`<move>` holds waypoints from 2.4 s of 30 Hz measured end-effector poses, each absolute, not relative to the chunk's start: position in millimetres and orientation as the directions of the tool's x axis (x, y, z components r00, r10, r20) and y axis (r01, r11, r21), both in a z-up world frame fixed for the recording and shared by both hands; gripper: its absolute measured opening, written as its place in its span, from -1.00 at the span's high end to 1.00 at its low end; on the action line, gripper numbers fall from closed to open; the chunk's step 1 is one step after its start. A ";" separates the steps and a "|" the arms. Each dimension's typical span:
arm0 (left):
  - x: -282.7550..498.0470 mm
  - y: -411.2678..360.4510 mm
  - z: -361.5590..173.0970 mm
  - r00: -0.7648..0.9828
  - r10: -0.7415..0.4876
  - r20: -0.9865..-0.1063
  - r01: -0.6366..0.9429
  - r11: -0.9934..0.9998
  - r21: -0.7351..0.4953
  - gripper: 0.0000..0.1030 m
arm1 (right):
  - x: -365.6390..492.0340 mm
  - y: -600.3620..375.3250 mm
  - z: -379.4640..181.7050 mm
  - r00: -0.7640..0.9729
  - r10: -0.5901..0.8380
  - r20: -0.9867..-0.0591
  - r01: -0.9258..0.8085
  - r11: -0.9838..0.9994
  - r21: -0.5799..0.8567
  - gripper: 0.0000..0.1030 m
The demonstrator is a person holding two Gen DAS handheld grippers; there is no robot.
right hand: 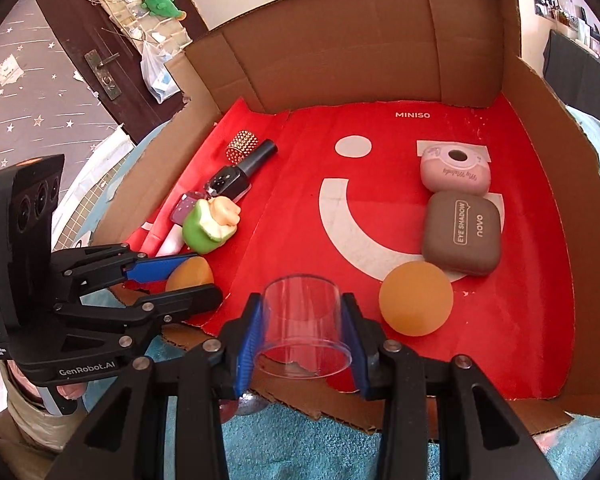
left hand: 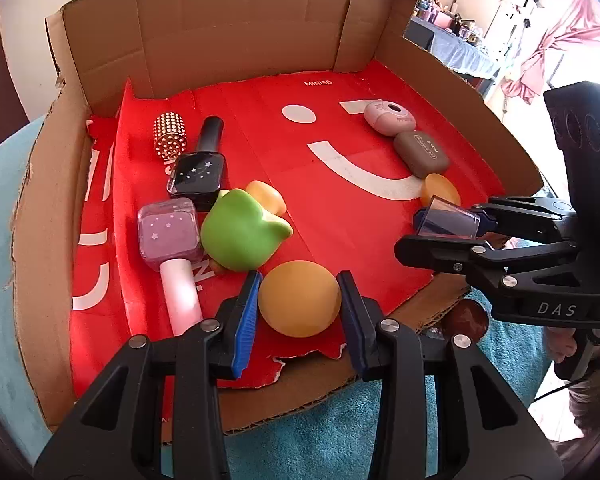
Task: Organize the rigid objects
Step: 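Lower yellow ball beside green duck while right gripper lowers clear cup near eye shadow case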
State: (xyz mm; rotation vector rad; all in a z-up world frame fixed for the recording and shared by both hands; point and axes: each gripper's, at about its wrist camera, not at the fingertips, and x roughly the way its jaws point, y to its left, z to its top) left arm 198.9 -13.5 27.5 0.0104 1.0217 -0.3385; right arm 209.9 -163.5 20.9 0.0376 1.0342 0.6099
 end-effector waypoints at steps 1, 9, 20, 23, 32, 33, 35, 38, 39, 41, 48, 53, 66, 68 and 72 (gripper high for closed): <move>199.0 -14.0 27.5 0.481 -0.261 -0.837 0.280 0.951 -0.136 0.31 | 210.3 -163.3 19.8 0.367 0.482 -0.795 -0.454 0.839 0.299 0.20; 202.2 -15.3 30.8 0.514 -0.231 -0.826 0.262 0.959 -0.105 0.30 | 212.3 -169.0 18.9 0.405 0.445 -0.799 -0.435 0.862 0.260 0.20; 206.6 -21.2 33.0 0.581 -0.148 -0.801 0.215 0.976 -0.024 0.31 | 214.8 -174.9 18.4 0.476 0.385 -0.791 -0.394 0.897 0.200 0.20; 209.6 -21.2 32.1 0.583 -0.144 -0.799 0.205 0.978 -0.027 0.31 | 217.0 -177.6 18.5 0.486 0.380 -0.787 -0.380 0.903 0.201 0.20; 217.9 -25.3 23.1 0.578 -0.141 -0.804 0.187 0.982 -0.038 0.31 | 222.3 -180.1 18.1 0.518 0.349 -0.781 -0.354 0.919 0.176 0.20; 218.5 -26.0 23.0 0.580 -0.140 -0.802 0.185 0.982 -0.038 0.31 | 222.9 -179.2 18.4 0.520 0.347 -0.781 -0.352 0.920 0.174 0.20; 220.2 -27.6 22.6 0.585 -0.135 -0.800 0.178 0.983 -0.035 0.31 | 223.2 -177.2 18.3 0.527 0.336 -0.781 -0.351 0.923 0.160 0.20; 221.8 -29.5 21.5 0.589 -0.127 -0.798 0.173 0.984 -0.029 0.31 | 223.8 -174.9 18.4 0.537 0.324 -0.779 -0.353 0.925 0.142 0.20; 221.9 -29.8 21.0 0.590 -0.125 -0.798 0.173 0.985 -0.027 0.31 | 223.8 -174.3 18.6 0.540 0.319 -0.779 -0.353 0.926 0.135 0.20; 222.9 -30.5 19.9 0.590 -0.124 -0.798 0.171 0.985 -0.027 0.30 | 223.7 -173.7 19.0 0.548 0.308 -0.778 -0.347 0.930 0.124 0.20; 224.4 -29.3 19.4 0.590 -0.128 -0.797 0.162 0.986 -0.039 0.30 | 227.0 -172.9 17.7 0.556 0.296 -0.777 -0.335 0.935 0.116 0.20; 225.1 -28.0 19.5 0.588 -0.132 -0.798 0.160 0.986 -0.046 0.30 | 226.4 -169.3 18.6 0.566 0.285 -0.774 -0.325 0.940 0.109 0.20; 224.0 -28.4 19.3 0.591 -0.130 -0.796 0.157 0.987 -0.044 0.30 | 232.9 -160.2 18.5 0.538 0.330 -0.776 -0.268 0.939 0.215 0.20; 223.9 -28.1 19.4 0.590 -0.131 -0.796 0.157 0.987 -0.046 0.30 | 233.5 -157.4 18.5 0.535 0.330 -0.778 -0.262 0.940 0.219 0.20; 223.4 -27.9 19.8 0.589 -0.132 -0.797 0.156 0.986 -0.048 0.30 | 235.0 -157.0 17.7 0.542 0.325 -0.775 -0.238 0.944 0.229 0.20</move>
